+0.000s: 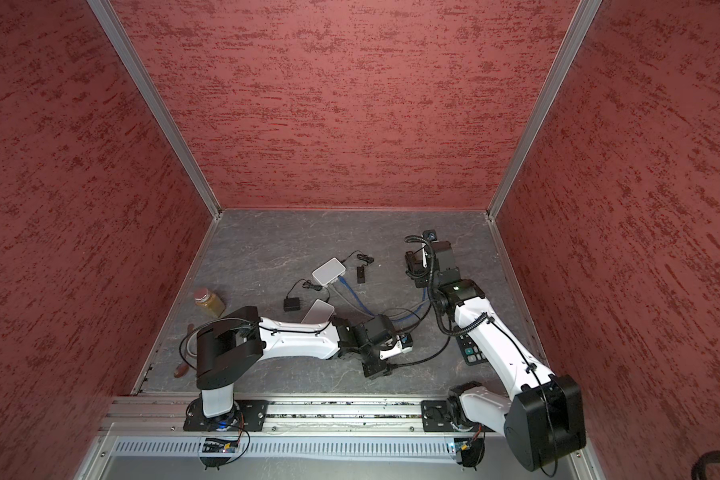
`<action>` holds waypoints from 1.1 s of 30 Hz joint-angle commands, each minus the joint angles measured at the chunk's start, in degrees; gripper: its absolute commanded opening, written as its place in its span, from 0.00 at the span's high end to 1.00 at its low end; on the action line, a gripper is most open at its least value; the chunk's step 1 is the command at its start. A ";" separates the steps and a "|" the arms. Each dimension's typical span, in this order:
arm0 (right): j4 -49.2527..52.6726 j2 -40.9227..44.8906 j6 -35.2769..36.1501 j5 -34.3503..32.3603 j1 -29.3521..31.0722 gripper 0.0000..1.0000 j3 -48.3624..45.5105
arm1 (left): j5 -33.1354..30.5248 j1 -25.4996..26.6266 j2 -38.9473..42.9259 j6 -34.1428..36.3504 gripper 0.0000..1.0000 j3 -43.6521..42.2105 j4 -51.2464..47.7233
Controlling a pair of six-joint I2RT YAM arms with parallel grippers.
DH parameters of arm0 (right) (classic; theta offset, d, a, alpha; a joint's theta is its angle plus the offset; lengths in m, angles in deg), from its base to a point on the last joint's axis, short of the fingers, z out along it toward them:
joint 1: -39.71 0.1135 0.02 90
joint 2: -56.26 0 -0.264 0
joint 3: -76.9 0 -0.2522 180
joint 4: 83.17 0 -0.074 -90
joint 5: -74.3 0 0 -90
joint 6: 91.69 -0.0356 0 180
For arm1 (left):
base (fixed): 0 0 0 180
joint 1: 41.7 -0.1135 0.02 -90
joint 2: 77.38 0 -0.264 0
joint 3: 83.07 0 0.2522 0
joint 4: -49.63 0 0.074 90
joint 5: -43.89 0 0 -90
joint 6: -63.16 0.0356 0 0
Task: Insert the plug into the switch port
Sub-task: 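Grasp a second black ethernet plug with the left gripper, then lift the black plug toward the right gripper while right moves to meet it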
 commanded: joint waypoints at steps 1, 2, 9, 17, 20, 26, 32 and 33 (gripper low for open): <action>-1.30 1.41 -0.20 1.28 -0.54 0.43 -1.15 | -1.69 0.25 -1.51 -0.09 0.45 1.10 -2.48; -1.38 1.48 -0.26 1.41 -0.54 0.43 -1.33 | -1.95 0.36 -1.62 -0.12 0.45 1.22 -2.75; -2.02 1.87 0.09 1.71 -0.62 0.44 -1.81 | -4.96 0.95 -3.72 0.34 0.53 2.75 -4.97; -2.18 2.07 0.27 2.32 -0.72 0.44 -1.77 | -9.10 2.13 -5.72 1.62 0.60 3.77 -8.12; -2.37 2.14 0.18 2.55 -0.76 0.44 -1.84 | -10.02 2.18 -5.78 1.91 0.64 3.34 -8.66; -2.81 2.05 -0.08 3.44 -0.71 0.44 -1.92 | -11.24 2.18 -6.13 1.97 0.75 2.72 -9.14; -3.16 2.10 -0.12 4.28 -0.72 0.45 -1.98 | -12.19 2.07 -6.09 1.80 0.84 2.23 -8.55; -3.24 2.07 -0.12 4.45 -0.78 0.45 -1.99 | -12.45 1.94 -6.04 1.84 0.85 2.06 -8.34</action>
